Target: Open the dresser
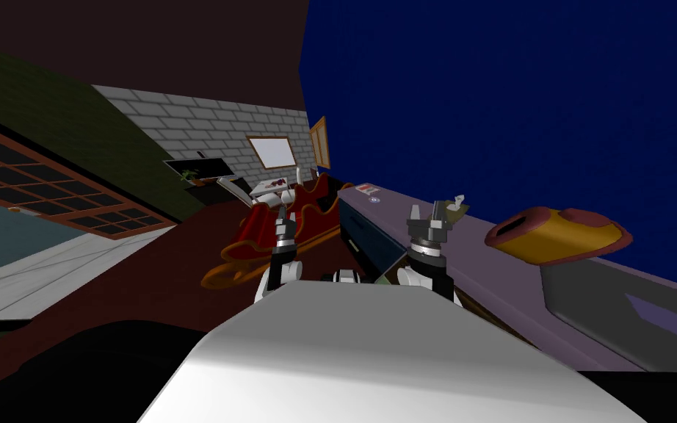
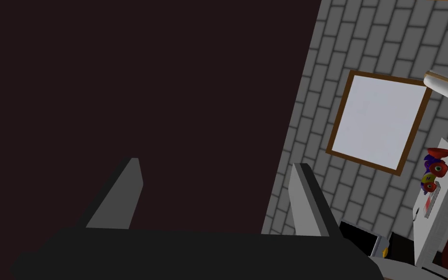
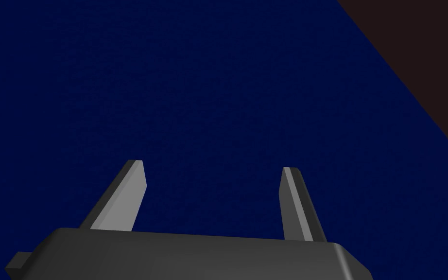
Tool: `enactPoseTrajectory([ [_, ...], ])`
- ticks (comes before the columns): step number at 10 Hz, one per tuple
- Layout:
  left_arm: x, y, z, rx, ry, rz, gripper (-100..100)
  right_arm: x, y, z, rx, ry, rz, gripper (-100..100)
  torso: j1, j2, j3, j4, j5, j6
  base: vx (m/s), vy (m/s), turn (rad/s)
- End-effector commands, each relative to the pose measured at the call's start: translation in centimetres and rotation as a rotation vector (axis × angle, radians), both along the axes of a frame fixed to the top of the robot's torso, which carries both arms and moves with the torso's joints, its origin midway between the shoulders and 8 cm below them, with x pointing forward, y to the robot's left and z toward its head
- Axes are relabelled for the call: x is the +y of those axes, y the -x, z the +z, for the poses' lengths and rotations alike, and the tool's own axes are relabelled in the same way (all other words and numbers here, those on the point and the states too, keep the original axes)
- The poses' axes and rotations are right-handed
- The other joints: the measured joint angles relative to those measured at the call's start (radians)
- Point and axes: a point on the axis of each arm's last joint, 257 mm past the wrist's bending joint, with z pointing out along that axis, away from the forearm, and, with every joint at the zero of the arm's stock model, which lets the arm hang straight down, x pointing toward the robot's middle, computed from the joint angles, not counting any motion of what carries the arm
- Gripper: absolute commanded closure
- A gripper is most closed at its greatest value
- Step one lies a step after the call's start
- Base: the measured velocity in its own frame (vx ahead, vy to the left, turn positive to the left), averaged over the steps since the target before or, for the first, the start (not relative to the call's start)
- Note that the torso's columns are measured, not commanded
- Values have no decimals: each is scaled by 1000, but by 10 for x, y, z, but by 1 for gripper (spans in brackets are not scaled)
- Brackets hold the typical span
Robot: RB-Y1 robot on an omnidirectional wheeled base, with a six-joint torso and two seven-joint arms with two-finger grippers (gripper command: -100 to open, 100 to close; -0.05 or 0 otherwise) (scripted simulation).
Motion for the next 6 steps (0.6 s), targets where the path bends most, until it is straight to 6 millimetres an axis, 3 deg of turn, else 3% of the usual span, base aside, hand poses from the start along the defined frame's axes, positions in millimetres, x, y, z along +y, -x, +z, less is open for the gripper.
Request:
enactPoseTrajectory([
  [1, 0, 0, 0, 1, 0, 0, 0, 10, -13, -13, 51, 69, 21, -100, 1, 33, -69, 33, 0, 0, 14, 48, 7],
  [6, 0, 0, 0, 1, 0, 0, 0, 30, -59, -71, 242, 252, 31, -100, 2, 46, -94, 47, 0, 0, 24, 107, 8],
])
